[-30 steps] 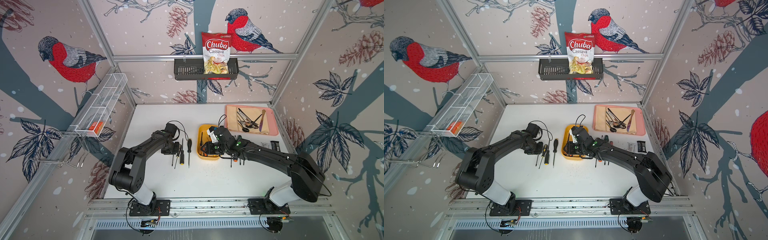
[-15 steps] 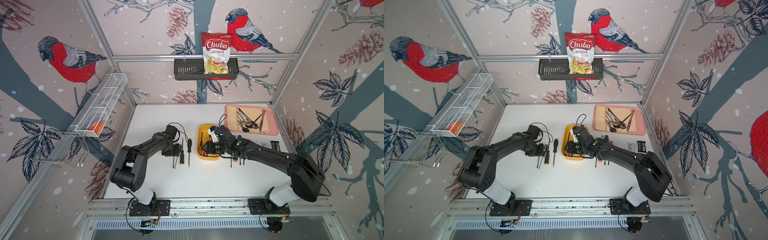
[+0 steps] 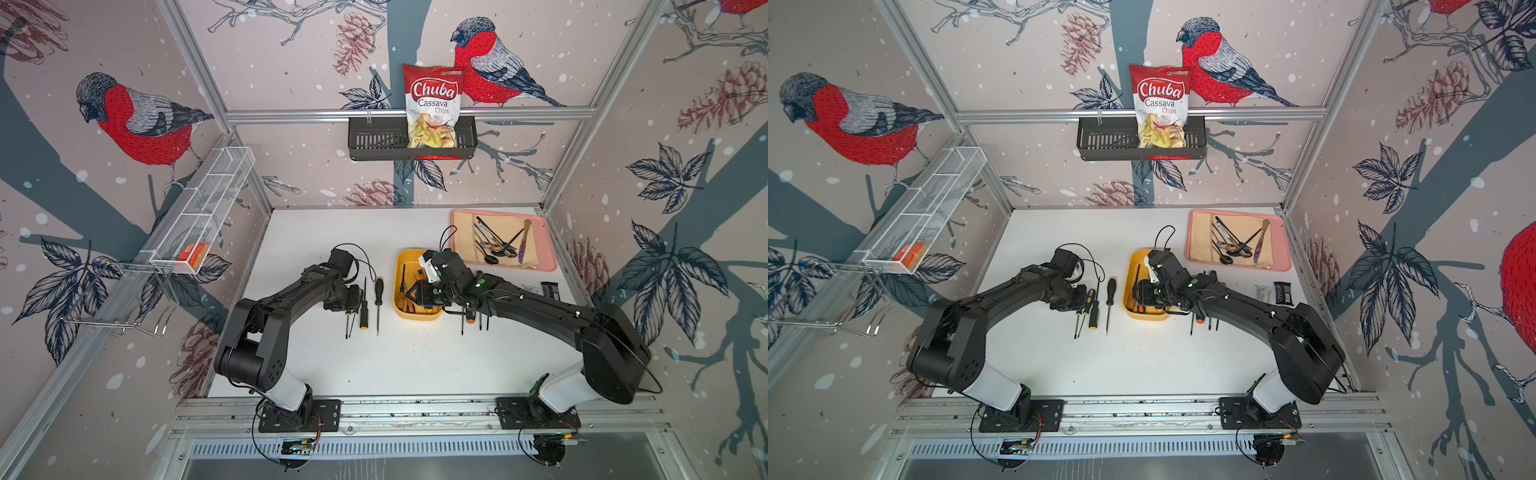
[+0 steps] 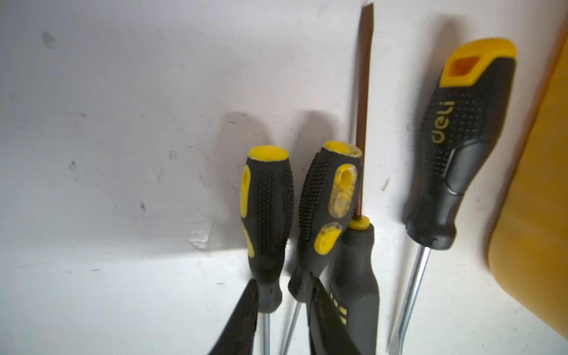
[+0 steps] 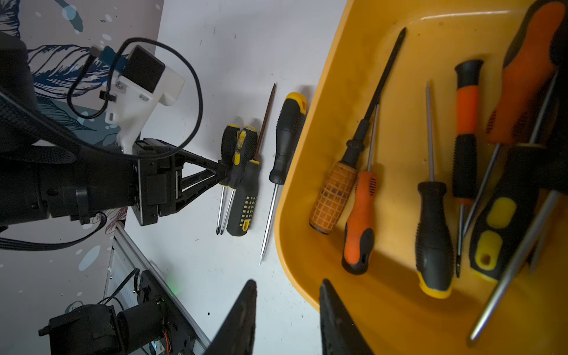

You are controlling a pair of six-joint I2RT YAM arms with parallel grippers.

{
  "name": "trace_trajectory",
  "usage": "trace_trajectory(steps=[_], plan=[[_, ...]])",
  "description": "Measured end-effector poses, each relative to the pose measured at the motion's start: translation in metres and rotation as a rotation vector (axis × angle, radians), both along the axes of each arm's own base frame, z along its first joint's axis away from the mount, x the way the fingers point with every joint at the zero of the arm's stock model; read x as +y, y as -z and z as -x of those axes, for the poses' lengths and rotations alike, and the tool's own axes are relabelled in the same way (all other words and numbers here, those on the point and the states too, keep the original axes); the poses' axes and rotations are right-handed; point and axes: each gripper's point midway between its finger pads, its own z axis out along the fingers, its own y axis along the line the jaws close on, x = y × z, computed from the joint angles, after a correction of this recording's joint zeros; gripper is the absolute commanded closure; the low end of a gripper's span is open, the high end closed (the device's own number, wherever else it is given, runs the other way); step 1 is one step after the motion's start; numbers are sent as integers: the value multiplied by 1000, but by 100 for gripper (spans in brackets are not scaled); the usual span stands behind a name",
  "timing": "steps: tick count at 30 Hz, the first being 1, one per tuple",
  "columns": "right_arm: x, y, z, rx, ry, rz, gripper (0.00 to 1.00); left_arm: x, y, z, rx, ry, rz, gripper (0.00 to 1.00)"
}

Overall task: Take out the screwdriver from the storage box
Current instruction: Place the screwdriver at the center of the board, then pick up the screwdriver from the storage box.

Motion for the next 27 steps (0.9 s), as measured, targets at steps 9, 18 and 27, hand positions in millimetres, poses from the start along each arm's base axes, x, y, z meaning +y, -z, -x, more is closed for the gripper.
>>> trace_trajectory(steps=[9,18,27], plan=[[-7,-1,-24,15,70,80,63,-14,-39,-5,-84,1,105,67],[-29,15,-63,52,215,236,62,-43,-77,5,-155,51,232,64],[-48,47,-89,92,338,443,55,-74,-92,22,-161,110,325,63]])
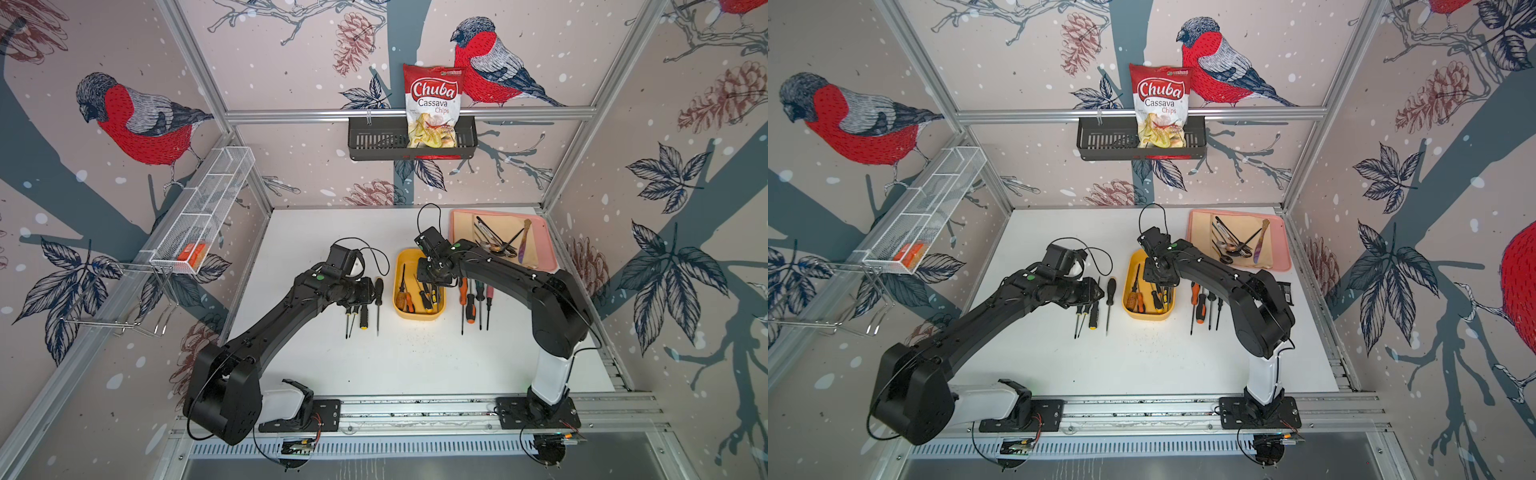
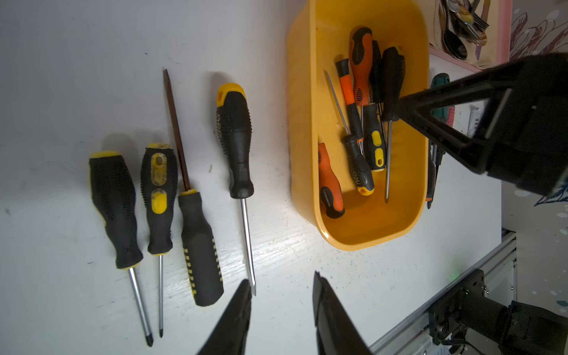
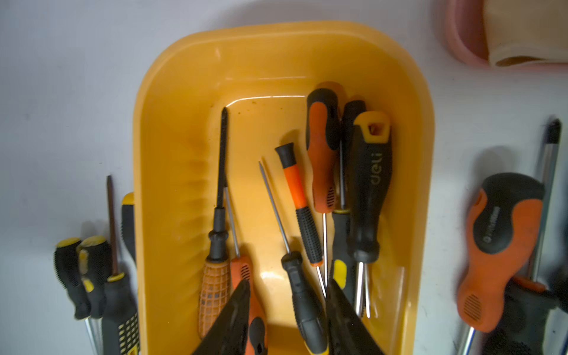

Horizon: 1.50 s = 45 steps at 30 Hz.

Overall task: Take out the screwdriver from the storage box
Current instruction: Pick up the screwdriver from the storage box.

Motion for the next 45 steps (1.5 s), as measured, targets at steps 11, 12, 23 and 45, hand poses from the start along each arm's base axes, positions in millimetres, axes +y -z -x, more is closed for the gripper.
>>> trace_trajectory(steps=[11,12,23,45], plan=[[-17,25,-16,19,103,171,55,-7,-6,8,-1,18,51,62],[-18,27,-17,20,111,183,55,-7,-6,8,0,20,52,62],[-25,48,-25,42,163,299,60,-9,-2,10,8,33,52,62],[-18,41,-28,21,131,275,93,-8,0,9,13,25,51,63]])
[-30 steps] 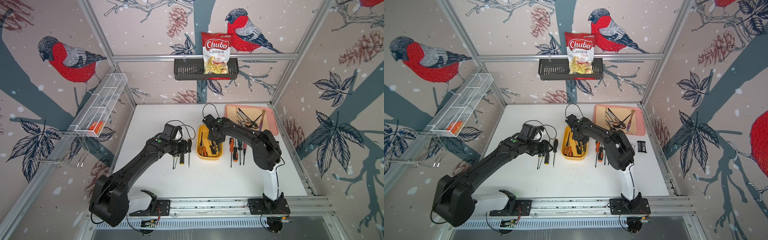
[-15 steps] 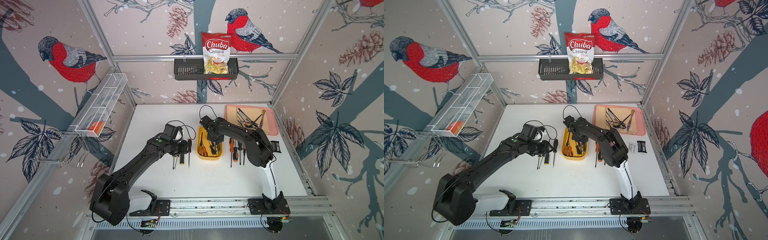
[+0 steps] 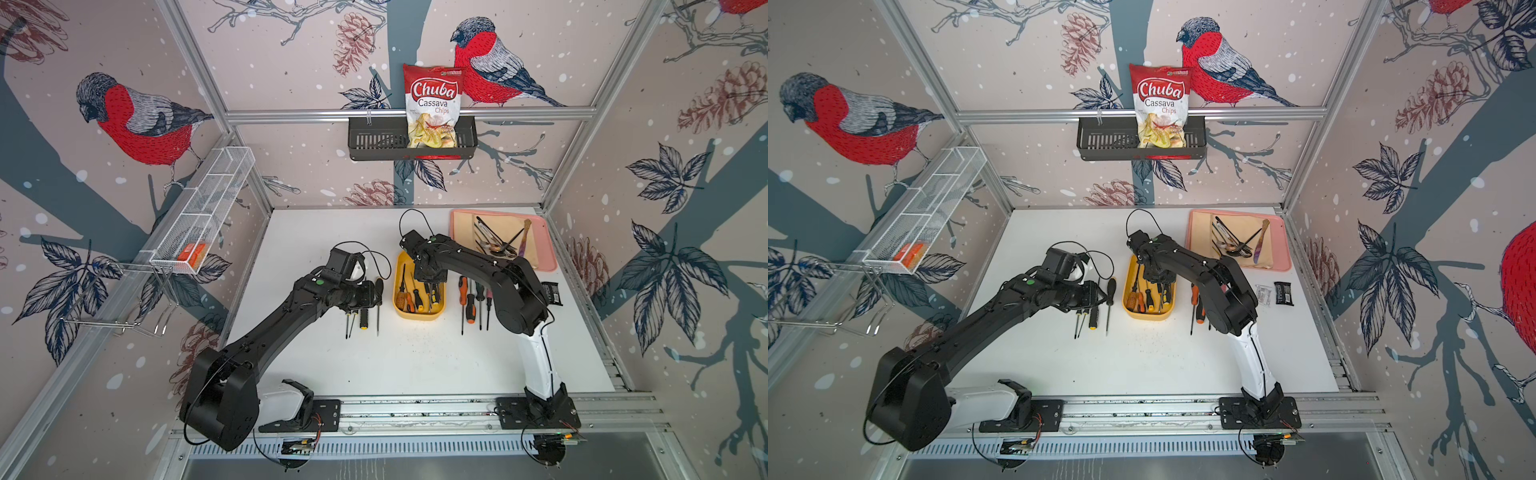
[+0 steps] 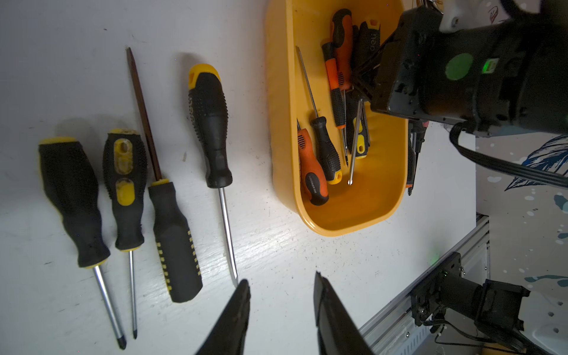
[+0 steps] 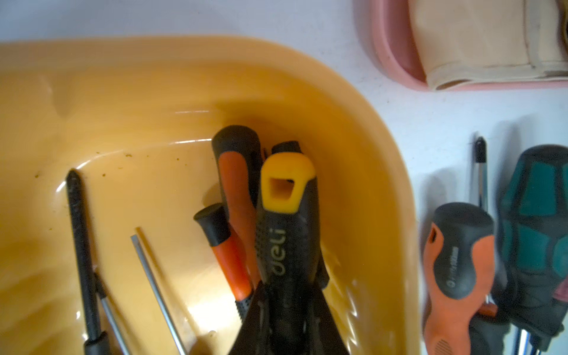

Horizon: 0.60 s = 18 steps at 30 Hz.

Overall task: Take out the screwdriver from the storage box
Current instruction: Pick up the screwdriver from the storage box.

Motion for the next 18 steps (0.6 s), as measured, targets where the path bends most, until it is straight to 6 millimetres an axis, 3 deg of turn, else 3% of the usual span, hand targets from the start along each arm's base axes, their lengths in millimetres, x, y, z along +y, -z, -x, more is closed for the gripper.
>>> trace_trajectory(steps=[12,18], plan=[[8,-52,11,-50,-93,-94,93,-9,-6,-2,-1,-13,39,63],[-3,-73,20,-70,-112,-123,93,-26,-10,-1,1,15,59,63]])
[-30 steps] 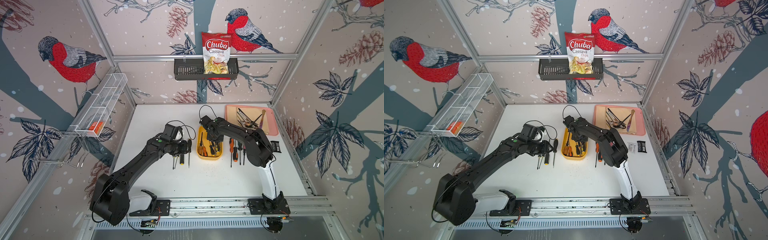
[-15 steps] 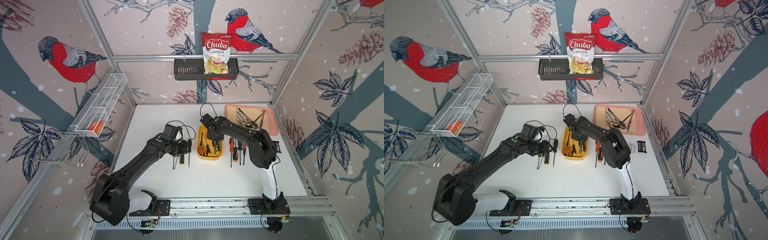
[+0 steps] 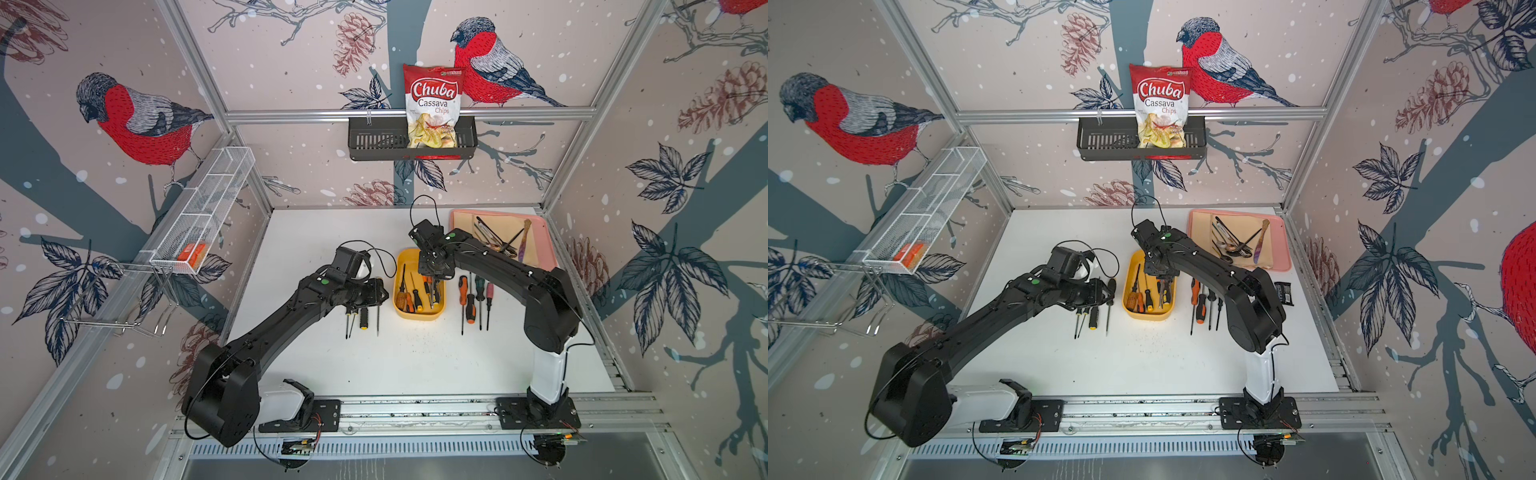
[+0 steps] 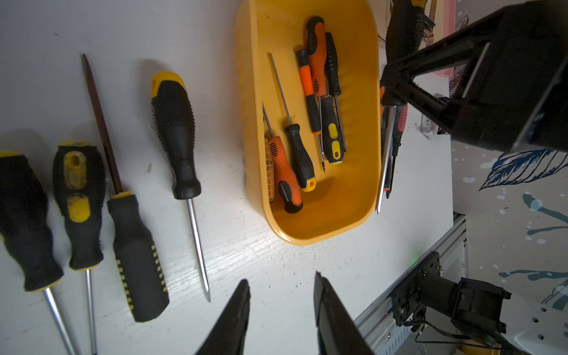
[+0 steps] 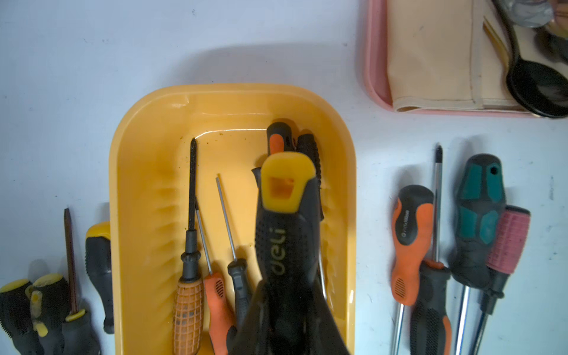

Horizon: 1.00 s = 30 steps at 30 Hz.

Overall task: Take out the screwdriver from the storage box
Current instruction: Pick up the screwdriver from the storage box, then place the screwdriver at the center of the board.

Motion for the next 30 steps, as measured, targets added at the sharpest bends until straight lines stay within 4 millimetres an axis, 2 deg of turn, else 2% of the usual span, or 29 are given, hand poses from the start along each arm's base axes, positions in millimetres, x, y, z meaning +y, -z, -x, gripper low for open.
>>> trace_trajectory(steps=[8,14,22,30], plan=[[-43,-9,16,-3,32,-13,94,-34,-8,3,-18,66,24,63],[-72,4,30,23,61,-25,94,-59,-13,5,-22,103,42,62],[-78,33,40,74,43,-59,94,-75,-10,12,-13,123,34,62],[-81,66,39,121,40,-64,94,-77,-9,14,-12,106,24,62]])
